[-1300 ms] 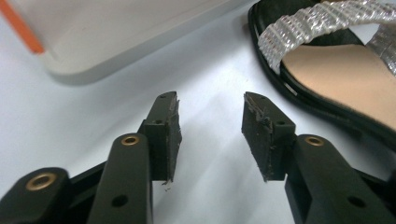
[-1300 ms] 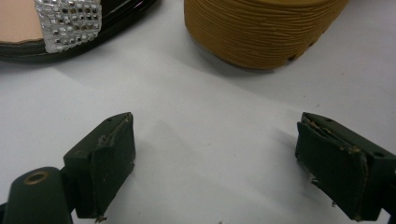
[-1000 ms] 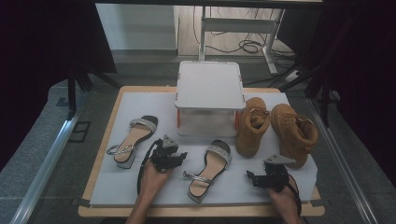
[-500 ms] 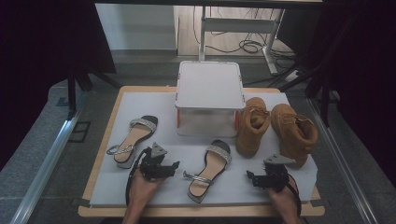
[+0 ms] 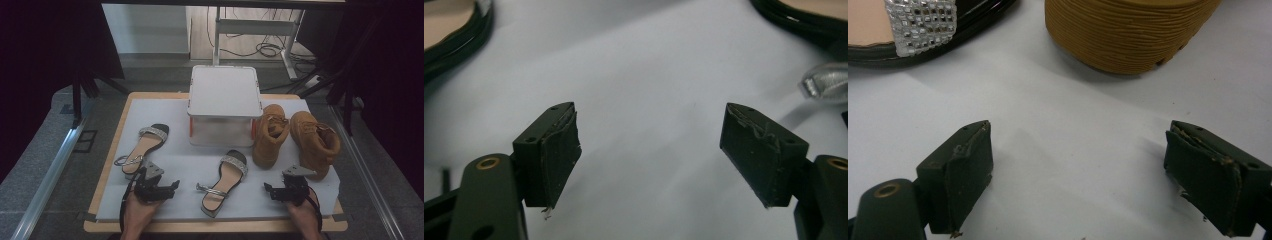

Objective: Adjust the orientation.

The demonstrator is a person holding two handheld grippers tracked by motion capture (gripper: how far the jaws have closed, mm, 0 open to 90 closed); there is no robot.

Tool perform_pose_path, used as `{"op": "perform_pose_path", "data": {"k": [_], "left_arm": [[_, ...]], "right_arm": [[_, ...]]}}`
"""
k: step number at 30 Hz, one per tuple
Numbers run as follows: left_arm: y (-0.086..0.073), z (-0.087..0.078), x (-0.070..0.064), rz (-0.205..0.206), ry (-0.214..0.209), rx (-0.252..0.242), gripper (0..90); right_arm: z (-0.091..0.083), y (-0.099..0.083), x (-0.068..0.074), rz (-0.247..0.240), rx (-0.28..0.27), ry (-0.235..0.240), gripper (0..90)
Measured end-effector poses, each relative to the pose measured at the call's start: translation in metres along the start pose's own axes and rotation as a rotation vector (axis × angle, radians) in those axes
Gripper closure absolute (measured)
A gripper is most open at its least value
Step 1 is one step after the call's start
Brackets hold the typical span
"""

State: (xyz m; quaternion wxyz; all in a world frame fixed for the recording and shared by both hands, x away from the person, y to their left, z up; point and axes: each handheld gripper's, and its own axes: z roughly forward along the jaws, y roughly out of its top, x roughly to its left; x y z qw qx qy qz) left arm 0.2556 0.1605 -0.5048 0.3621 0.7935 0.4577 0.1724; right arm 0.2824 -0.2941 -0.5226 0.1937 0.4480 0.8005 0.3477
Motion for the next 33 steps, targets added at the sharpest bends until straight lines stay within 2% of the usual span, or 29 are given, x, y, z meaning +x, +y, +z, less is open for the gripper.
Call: {"op": "perform_pose_path", "data": {"k": [4,7,14,20,21,26,32,33], "left_arm": [[-0.009,-0.009,0.005,-0.016,0.022,0.006,23.6],[-0.019,-0.017,0.011,-0.034,0.056,0.015,24.1],[-0.033,-0.030,0.022,-0.068,0.089,0.014,24.6],[-0.042,-0.043,0.031,-0.087,0.139,0.015,24.7],[-0.045,-0.047,0.036,-0.099,0.160,0.015,24.7],[-0.045,-0.050,0.048,-0.126,0.197,0.001,24.7],[-0.041,-0.043,0.057,-0.132,0.210,-0.001,24.7],[-0.039,-0.041,0.059,-0.132,0.226,0.002,24.4]], "right_arm": [[0.000,0.000,0.000,0.000,0.000,0.000,12.4],[0.000,0.000,0.000,0.000,0.000,0.000,12.4],[0.000,0.000,0.000,0.000,-0.001,0.000,12.5],[0.000,0.000,0.000,0.001,0.000,0.000,12.5],[0.000,0.000,0.000,0.000,-0.001,-0.001,12.5],[0.000,0.000,0.000,0.000,-0.001,-0.001,12.5],[0.000,0.000,0.000,0.000,-0.001,-0.001,12.5],[0.000,0.000,0.000,0.000,-0.001,-0.001,12.6]]}}
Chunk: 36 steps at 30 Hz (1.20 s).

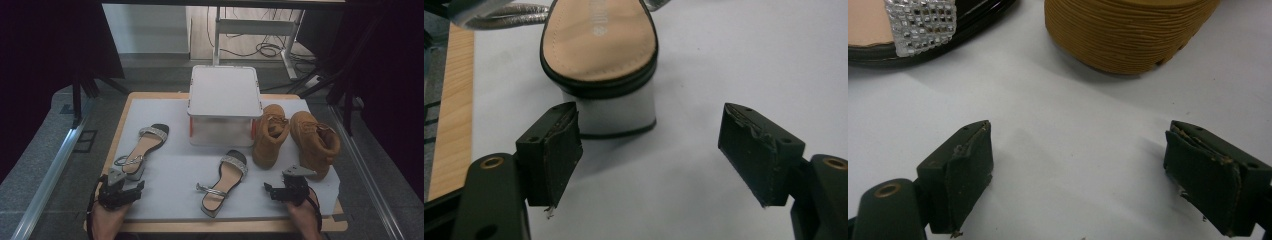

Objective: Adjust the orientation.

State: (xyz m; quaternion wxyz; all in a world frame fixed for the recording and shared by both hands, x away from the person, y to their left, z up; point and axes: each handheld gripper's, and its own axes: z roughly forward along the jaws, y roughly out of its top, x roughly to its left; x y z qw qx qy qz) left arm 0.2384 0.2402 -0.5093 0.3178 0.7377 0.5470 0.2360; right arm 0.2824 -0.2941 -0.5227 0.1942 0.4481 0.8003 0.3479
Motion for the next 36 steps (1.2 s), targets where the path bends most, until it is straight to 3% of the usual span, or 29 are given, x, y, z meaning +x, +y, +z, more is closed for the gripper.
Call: {"op": "perform_pose_path", "data": {"k": [19,36], "left_arm": [[0.029,0.031,0.015,-0.003,0.015,0.010,27.7],[0.046,0.052,0.021,-0.028,0.017,0.075,34.5]], "right_arm": [[0.000,0.000,0.000,0.001,0.000,0.000,12.6],[0.000,0.000,0.000,0.001,0.000,0.000,12.6]]}}
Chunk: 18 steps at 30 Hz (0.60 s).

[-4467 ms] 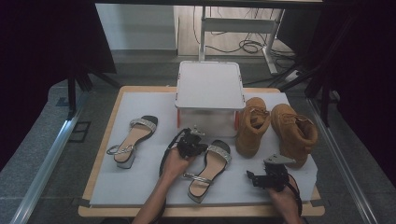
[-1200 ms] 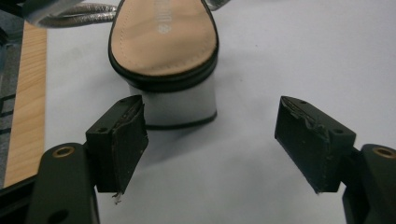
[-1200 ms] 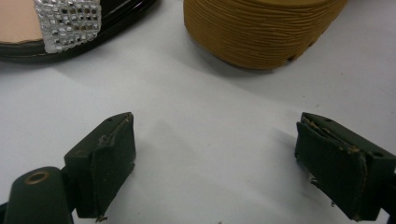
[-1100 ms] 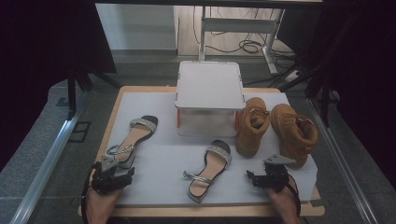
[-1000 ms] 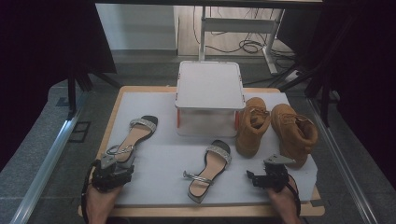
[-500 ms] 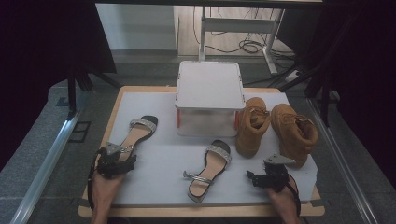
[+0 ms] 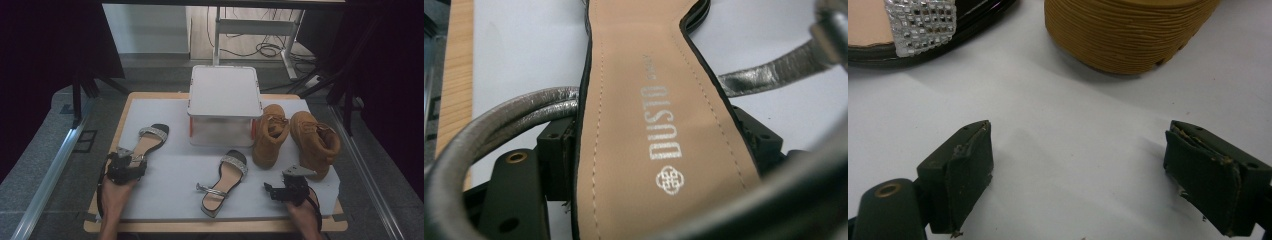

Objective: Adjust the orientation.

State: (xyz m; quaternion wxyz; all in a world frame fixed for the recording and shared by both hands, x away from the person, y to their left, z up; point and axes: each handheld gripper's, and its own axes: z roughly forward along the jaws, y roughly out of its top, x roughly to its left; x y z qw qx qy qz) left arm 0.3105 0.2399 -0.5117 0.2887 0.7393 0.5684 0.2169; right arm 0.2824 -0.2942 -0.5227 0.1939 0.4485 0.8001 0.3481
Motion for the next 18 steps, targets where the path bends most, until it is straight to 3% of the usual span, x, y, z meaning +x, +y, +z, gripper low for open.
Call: {"op": "perform_pose_path", "data": {"k": [11,18], "left_arm": [[0.0012,0.0014,0.0016,-0.049,-0.018,-0.004,37.8],[-0.0009,-0.0012,-0.0015,-0.046,-0.001,-0.056,38.5]], "right_arm": [[0.0000,0.0000,0.0000,0.000,0.000,0.000,12.6],[0.0000,0.0000,0.0000,0.000,0.000,0.000,12.6]]}}
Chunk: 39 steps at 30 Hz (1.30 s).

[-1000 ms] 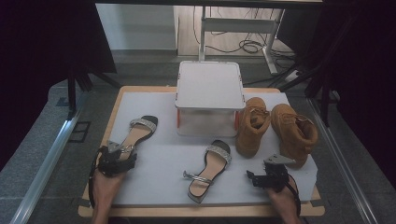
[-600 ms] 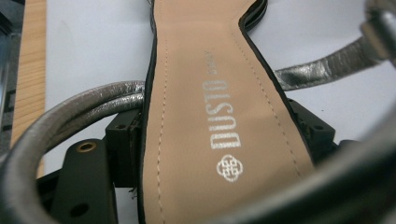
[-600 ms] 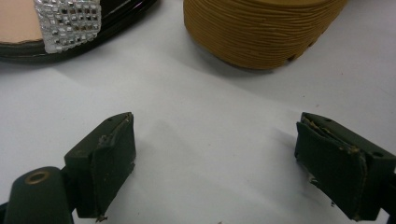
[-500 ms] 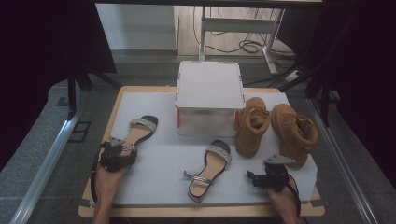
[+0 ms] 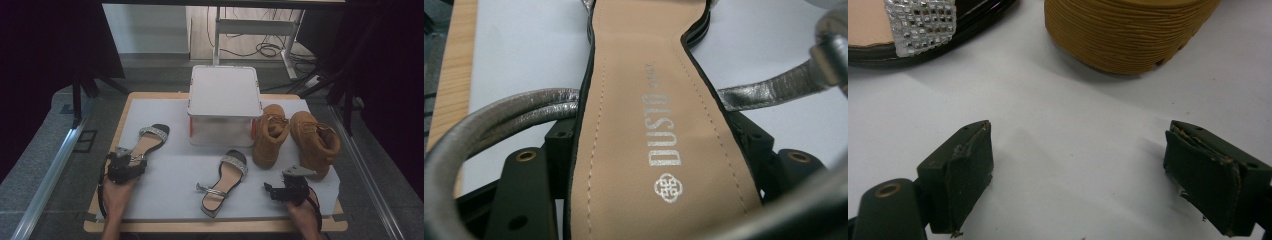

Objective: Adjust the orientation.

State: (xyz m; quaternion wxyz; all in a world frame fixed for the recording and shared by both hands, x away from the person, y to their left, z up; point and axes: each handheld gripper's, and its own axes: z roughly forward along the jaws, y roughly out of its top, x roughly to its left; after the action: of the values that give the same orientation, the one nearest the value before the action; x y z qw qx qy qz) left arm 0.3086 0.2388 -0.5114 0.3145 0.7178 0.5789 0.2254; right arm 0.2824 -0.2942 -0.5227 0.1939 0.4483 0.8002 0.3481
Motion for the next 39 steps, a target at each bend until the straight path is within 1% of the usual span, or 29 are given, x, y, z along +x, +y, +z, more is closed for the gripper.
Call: {"op": "perform_pose_path", "data": {"k": [4,9,12,15,18,25,28,29,30,32,33,34,36,39], "left_arm": [[0.000,-0.002,-0.002,0.010,0.004,-0.012,38.7],[-0.001,-0.006,-0.005,0.019,-0.006,-0.030,38.9],[0.000,-0.010,-0.008,0.020,-0.022,-0.042,39.0],[0.001,-0.012,-0.009,0.020,-0.030,-0.051,39.0],[0.002,-0.018,-0.012,0.017,-0.050,-0.071,39.0],[0.002,-0.027,-0.019,0.024,-0.075,-0.088,39.0],[0.000,-0.034,-0.025,0.035,-0.098,-0.092,39.0],[0.000,-0.034,-0.025,0.035,-0.098,-0.092,39.0],[0.000,-0.038,-0.029,0.043,-0.111,-0.098,39.0],[0.000,-0.039,-0.030,0.046,-0.116,-0.099,39.0],[-0.001,-0.043,-0.034,0.057,-0.127,-0.102,39.1],[-0.001,-0.043,-0.034,0.057,-0.127,-0.102,39.1],[-0.002,-0.049,-0.039,0.069,-0.144,-0.107,39.1],[-0.002,-0.052,-0.043,0.077,-0.153,-0.110,39.1]], "right_arm": [[0.000,0.000,0.000,0.000,0.000,0.000,12.6],[0.000,0.000,0.000,0.000,0.000,0.000,12.6],[0.000,0.000,0.000,0.000,0.000,0.000,12.7],[0.000,0.000,0.000,0.000,0.000,0.000,12.6],[0.000,0.000,0.000,0.000,0.000,0.000,12.6],[0.000,0.000,0.000,0.000,0.000,0.000,12.7],[0.000,0.000,0.000,-0.001,0.000,0.000,12.6],[0.000,0.000,0.000,0.000,0.000,0.000,12.7],[0.000,0.000,0.000,0.000,0.000,0.000,12.6],[0.000,0.000,0.000,0.000,0.000,0.000,12.7],[0.000,0.000,0.000,-0.001,-0.001,0.000,12.7],[0.000,0.000,0.000,0.000,-0.001,0.000,12.6],[0.000,0.000,0.000,0.000,0.000,0.000,12.6],[0.000,0.000,0.000,-0.001,0.000,0.000,12.7]]}}
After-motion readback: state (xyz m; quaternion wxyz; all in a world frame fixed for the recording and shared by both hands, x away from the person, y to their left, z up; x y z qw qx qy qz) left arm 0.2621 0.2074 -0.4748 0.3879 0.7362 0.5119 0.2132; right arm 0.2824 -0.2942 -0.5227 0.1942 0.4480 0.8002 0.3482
